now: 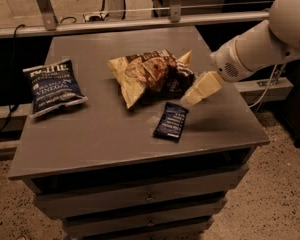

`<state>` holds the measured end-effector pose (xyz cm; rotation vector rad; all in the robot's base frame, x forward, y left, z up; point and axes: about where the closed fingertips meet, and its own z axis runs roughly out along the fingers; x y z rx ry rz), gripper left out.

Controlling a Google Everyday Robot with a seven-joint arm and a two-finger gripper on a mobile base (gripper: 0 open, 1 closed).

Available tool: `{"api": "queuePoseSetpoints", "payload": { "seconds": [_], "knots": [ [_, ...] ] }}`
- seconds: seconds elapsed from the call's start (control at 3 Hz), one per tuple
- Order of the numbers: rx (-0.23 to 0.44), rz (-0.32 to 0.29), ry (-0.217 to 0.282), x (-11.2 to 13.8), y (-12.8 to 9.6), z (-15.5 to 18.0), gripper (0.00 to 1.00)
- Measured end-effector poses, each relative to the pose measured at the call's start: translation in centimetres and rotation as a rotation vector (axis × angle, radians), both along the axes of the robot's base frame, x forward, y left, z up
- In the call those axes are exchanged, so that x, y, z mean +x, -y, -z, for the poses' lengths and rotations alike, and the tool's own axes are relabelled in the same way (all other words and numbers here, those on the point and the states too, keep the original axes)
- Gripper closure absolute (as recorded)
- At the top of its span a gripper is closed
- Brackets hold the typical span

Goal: Move brown chip bag near rxbar blueberry

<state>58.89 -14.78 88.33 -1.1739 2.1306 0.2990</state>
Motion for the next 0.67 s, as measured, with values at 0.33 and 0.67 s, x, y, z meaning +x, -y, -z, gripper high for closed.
{"api": "queuePoseSetpoints", "payload": {
  "seconds": [0.33,0.67],
  "knots": [
    [0.034,-0.008,0.01,-1.42,4.26,-0.78,0.0],
    [0.027,-0.021,0.022,-1.63,4.56,-0.88,0.0]
  ]
}}
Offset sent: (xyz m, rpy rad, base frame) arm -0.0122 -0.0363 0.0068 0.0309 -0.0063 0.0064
